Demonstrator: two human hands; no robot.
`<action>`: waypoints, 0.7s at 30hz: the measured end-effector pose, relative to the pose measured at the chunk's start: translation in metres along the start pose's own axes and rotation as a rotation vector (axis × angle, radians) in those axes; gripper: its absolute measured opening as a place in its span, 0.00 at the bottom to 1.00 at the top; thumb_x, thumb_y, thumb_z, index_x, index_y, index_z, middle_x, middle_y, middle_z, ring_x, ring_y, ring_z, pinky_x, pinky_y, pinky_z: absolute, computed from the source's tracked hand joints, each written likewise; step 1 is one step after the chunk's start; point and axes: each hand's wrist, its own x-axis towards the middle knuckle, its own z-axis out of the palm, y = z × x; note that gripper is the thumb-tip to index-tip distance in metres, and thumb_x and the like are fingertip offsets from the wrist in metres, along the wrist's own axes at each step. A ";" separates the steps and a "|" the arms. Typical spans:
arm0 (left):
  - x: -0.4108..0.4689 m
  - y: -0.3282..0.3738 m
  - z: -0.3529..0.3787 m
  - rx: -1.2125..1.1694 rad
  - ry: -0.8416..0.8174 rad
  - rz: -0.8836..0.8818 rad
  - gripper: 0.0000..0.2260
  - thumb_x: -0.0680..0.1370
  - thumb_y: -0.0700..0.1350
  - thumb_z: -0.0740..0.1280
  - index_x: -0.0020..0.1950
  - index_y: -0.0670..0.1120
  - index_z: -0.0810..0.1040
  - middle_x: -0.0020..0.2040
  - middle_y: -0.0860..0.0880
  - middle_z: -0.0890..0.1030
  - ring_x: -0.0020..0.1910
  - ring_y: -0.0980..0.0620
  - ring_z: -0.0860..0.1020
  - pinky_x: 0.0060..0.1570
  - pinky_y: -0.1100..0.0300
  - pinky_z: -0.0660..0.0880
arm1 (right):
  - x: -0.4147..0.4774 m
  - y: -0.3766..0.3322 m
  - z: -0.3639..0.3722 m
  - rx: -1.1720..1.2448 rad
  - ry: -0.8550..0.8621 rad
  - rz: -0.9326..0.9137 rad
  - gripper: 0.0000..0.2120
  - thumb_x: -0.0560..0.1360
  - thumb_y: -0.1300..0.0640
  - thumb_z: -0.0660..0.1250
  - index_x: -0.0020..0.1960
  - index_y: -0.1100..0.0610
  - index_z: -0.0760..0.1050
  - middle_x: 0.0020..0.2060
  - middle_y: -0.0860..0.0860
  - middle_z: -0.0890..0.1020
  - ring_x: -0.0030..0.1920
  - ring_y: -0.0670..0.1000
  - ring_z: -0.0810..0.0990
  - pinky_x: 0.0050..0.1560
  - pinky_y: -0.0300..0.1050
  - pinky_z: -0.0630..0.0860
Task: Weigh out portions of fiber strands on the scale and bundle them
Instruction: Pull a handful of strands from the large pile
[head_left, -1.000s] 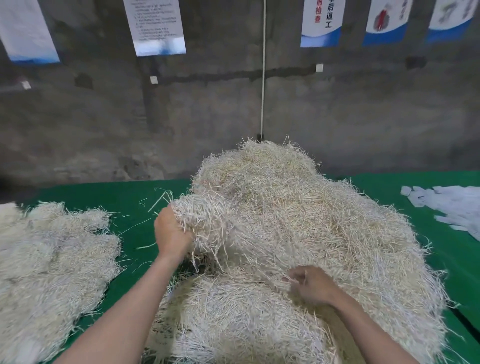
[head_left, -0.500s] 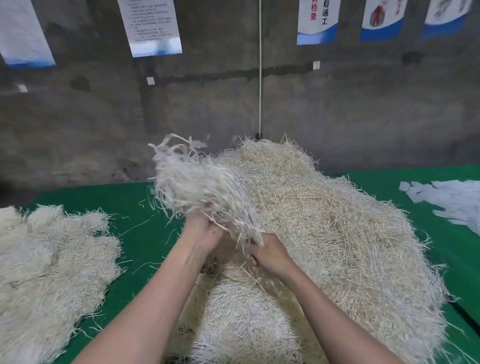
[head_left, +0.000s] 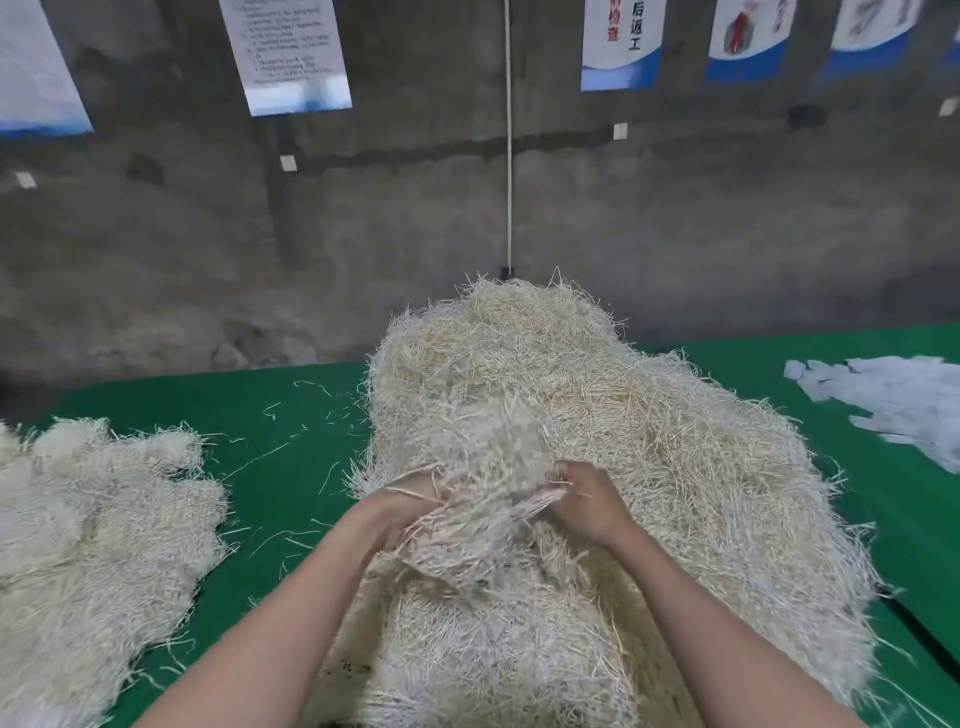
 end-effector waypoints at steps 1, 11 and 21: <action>-0.004 0.004 -0.001 -0.066 0.049 -0.020 0.18 0.81 0.49 0.57 0.67 0.41 0.68 0.69 0.42 0.68 0.63 0.46 0.72 0.58 0.66 0.70 | 0.001 0.001 -0.004 -0.028 0.025 -0.009 0.11 0.71 0.65 0.68 0.42 0.49 0.74 0.48 0.41 0.76 0.35 0.47 0.81 0.30 0.38 0.76; 0.019 0.022 0.002 0.132 0.541 0.272 0.09 0.76 0.32 0.61 0.36 0.40 0.72 0.39 0.46 0.74 0.30 0.52 0.73 0.25 0.67 0.68 | -0.008 0.031 0.030 -0.270 -0.029 0.026 0.21 0.77 0.46 0.64 0.65 0.56 0.71 0.61 0.53 0.76 0.55 0.51 0.77 0.57 0.44 0.73; 0.004 0.050 -0.027 0.277 0.702 0.449 0.21 0.70 0.25 0.62 0.61 0.37 0.75 0.36 0.49 0.74 0.29 0.55 0.74 0.24 0.68 0.71 | -0.020 -0.003 0.016 -0.159 -0.109 -0.057 0.36 0.68 0.48 0.73 0.71 0.53 0.61 0.64 0.50 0.73 0.59 0.50 0.76 0.59 0.43 0.74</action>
